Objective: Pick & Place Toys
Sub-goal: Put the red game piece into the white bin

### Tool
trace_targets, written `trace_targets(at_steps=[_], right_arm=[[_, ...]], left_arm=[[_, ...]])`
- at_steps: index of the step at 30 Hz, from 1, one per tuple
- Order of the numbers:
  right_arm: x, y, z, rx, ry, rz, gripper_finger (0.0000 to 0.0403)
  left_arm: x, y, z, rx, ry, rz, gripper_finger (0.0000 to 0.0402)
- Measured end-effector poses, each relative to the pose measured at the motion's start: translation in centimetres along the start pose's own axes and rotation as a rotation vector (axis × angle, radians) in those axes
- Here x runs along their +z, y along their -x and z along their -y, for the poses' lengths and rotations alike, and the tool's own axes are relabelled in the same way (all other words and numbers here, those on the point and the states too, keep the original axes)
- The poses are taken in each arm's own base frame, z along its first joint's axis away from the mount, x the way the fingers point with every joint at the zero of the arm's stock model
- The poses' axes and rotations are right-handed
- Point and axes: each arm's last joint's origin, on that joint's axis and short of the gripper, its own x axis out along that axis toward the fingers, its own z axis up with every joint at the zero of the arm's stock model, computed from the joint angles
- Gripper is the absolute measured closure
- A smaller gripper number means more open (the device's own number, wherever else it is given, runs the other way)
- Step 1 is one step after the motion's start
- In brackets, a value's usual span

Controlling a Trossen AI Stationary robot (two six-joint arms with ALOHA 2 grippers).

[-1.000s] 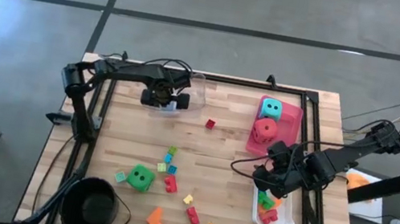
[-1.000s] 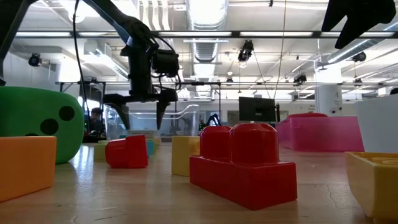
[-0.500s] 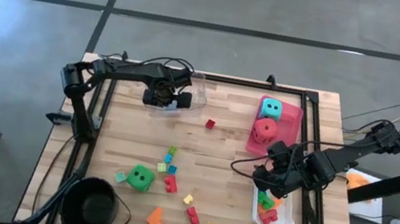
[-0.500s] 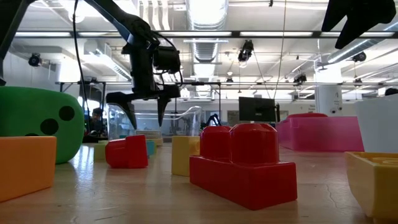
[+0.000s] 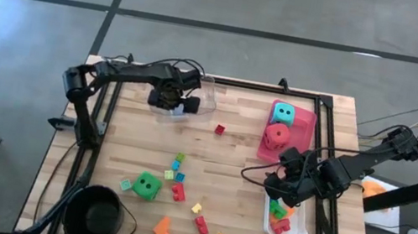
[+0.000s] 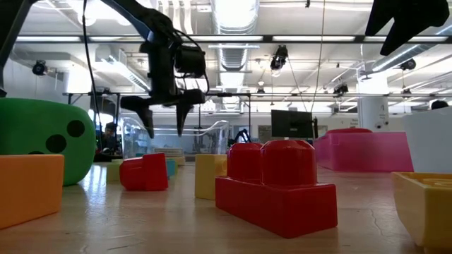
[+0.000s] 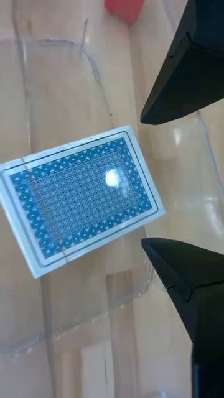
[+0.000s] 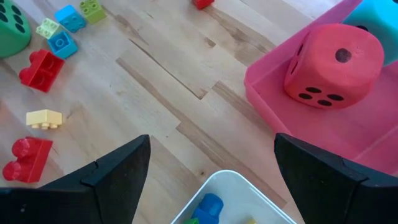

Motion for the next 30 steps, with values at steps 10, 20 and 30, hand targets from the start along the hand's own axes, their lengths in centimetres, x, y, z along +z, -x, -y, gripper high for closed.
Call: trace_targets(at_steps=[10, 20, 30], right_arm=[[0.0, 0.0, -0.1, 0.007, -0.001, 0.002, 0.0066], [0.1, 0.1, -1.0, 0.106, 0.017, -0.028, 0.0066], [0.4, -1.0, -3.7, 0.274, -0.067, -0.113, 0.0066]], left_arm=[[-0.4, 3.4, -0.6, -0.068, -0.001, 0.089, 0.0086], [-4.7, 7.9, -0.3, -0.212, -0.197, 0.131, 0.0085], [-13.5, 12.8, -0.4, -0.405, -0.467, 0.135, 0.0085]])
